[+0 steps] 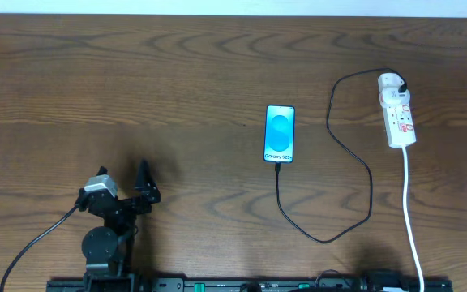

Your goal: Plug charger to phone and switch on socket

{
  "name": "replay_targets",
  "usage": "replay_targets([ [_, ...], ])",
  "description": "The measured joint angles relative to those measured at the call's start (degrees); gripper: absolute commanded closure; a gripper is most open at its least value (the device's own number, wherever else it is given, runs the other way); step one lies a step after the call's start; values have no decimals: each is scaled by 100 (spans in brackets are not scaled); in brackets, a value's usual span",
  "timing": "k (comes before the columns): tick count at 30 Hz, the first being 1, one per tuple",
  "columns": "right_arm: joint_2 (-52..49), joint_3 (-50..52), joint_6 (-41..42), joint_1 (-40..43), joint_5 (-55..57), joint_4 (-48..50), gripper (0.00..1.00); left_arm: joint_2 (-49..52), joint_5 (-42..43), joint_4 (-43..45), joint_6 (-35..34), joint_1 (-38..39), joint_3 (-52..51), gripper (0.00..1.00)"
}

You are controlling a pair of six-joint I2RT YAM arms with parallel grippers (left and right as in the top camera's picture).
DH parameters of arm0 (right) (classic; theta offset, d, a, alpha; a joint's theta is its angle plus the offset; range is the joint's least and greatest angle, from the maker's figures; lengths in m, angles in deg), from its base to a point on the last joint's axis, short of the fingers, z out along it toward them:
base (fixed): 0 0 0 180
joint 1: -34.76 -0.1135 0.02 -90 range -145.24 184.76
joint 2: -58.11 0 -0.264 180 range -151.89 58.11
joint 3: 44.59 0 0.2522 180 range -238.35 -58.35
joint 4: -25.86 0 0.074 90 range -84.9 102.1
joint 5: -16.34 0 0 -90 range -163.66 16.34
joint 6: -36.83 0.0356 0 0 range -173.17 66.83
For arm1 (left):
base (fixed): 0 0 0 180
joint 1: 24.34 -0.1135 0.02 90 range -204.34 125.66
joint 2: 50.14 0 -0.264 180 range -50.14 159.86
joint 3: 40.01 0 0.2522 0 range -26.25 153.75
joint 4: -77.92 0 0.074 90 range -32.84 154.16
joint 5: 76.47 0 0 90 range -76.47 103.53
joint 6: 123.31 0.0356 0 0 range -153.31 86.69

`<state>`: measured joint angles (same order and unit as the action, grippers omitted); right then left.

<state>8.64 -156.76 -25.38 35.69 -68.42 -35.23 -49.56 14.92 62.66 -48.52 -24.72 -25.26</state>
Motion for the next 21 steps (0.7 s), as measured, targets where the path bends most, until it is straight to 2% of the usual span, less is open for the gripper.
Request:
replay_targets([
  [8, 562, 0, -68, -7, 39, 0, 70, 0, 15, -2, 0, 118, 0, 5],
  [21, 601, 0, -96, -7, 59, -2, 70, 0, 17, -2, 0, -37, 0, 5],
])
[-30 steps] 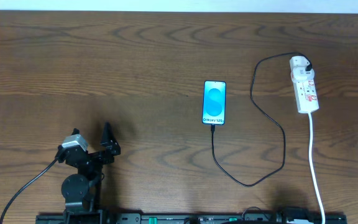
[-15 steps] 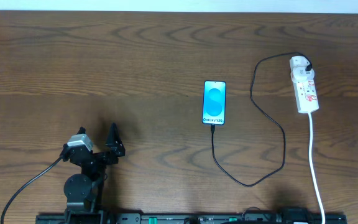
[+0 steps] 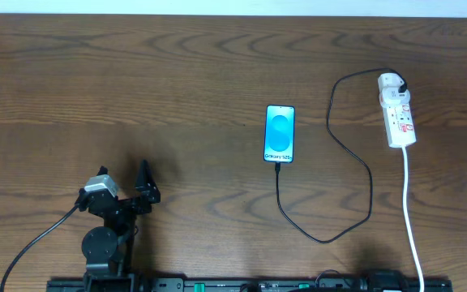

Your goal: Plug charger to phone and switch on socket

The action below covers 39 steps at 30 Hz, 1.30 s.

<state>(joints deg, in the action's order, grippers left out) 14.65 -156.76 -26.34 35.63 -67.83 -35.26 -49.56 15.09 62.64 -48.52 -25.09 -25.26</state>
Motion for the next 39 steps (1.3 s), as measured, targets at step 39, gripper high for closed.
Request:
replay_targets([
  [39, 9, 0, -28, -9, -446, 439, 61, 0, 173, -2, 2243, -22, 2, 5],
])
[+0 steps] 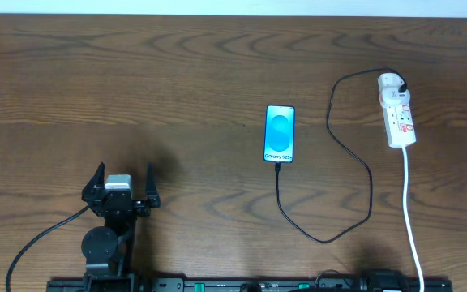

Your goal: Plug charger to phone and switch on socket

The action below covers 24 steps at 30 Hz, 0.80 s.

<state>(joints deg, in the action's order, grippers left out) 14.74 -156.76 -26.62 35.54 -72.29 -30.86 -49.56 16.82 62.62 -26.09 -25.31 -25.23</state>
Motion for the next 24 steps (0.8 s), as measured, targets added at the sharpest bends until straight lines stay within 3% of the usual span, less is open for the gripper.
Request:
replay_targets([
  [15, 531, 0, 0, 0, -1231, 55, 57, 0, 2, 0, 37, 0, 0, 5],
  [20, 1034, 0, 13, 0, -1283, 256, 25, 0, 2, 0, 39, 0, 0, 5],
  [21, 1106, 0, -15, 0, -1296, 304, 10, 0, 2, 0, 39, 0, 0, 5],
  [22, 1185, -4, -15, 0, -1307, 339, 1, 0, 2, 0, 39, 0, 0, 5],
  [24, 1335, -15, -39, 0, -1322, 310, 1, 0, 2, 0, 39, 0, 0, 5],
])
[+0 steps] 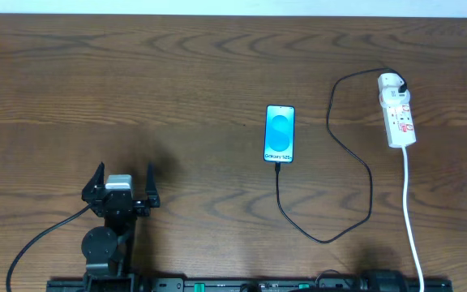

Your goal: Plug charger to phone and switch on socket

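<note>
The phone (280, 133) lies face up at mid table, its screen lit blue. A black charger cable (349, 154) runs from the phone's near end, loops toward the front and curves up to a white plug (391, 82) seated in the white power strip (398, 116) at the right. My left gripper (122, 177) stands open at the front left, far from the phone, with nothing between its fingers. No right gripper shows in the overhead view.
The strip's white lead (413, 223) runs down to the table's front edge at the right. The left arm's base (102, 243) and its black cable (31, 247) sit at the front left. A black rail (242, 285) lines the front edge.
A dark part of the right arm showed at the right edge, then was gone from view. My left gripper stood turned slantwise at the front left, then had squared up facing the far side, where it stays. Phone, cable and strip have not moved.
</note>
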{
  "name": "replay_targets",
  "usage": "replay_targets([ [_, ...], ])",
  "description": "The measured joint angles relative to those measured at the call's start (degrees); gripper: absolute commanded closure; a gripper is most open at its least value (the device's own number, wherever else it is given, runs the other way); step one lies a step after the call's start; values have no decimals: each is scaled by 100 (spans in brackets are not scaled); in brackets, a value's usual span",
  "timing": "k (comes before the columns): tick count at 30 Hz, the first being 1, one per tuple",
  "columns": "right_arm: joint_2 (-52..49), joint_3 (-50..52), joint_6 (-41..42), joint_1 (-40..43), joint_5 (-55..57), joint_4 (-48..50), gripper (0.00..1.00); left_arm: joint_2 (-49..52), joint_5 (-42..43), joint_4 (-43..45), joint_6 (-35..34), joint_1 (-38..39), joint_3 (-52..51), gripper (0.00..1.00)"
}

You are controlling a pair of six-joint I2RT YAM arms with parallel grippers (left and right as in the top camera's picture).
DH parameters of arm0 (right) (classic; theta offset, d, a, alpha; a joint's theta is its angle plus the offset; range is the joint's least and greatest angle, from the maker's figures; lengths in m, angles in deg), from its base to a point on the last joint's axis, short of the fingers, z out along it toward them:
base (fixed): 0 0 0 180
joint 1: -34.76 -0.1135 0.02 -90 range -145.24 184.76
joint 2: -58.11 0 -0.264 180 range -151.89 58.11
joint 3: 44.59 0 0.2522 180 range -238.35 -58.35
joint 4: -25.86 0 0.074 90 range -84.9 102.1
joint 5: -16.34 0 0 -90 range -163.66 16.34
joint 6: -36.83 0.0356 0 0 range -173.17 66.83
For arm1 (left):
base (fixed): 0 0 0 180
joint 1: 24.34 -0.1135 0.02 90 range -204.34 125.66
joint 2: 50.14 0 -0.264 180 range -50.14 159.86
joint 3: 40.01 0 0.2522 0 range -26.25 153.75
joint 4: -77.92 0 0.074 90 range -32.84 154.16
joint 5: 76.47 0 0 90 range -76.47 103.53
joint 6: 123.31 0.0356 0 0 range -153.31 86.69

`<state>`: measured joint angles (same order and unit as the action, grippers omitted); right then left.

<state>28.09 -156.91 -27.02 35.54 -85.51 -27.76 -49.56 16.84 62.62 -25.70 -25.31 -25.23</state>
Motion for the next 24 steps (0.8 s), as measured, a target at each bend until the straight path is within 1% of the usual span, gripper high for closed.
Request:
replay_targets([
  [3, 122, -48, 11, 0, 33, -444, 1, 0, 0, 0, 0, 0, 0, 5],
  [7, 127, -15, 17, 0, 372, -1388, 1, 0, 0, -2, 0, 0, 0, 5],
  [10, 103, 15, 15, 0, 669, -1681, 1, 0, 0, 0, 2, 0, 0, 5],
  [16, 101, 28, 15, 0, 1298, -2621, 1, 0, 2, 0, 2, 0, 0, 5],
  [20, 101, 162, 15, 0, 1711, -2931, 1, 0, 2, -2, 2, 0, 0, 5],
  [24, 101, 466, 15, 0, 1945, -2929, 1, 0, 0, 0, 0, 0, 0, 5],
])
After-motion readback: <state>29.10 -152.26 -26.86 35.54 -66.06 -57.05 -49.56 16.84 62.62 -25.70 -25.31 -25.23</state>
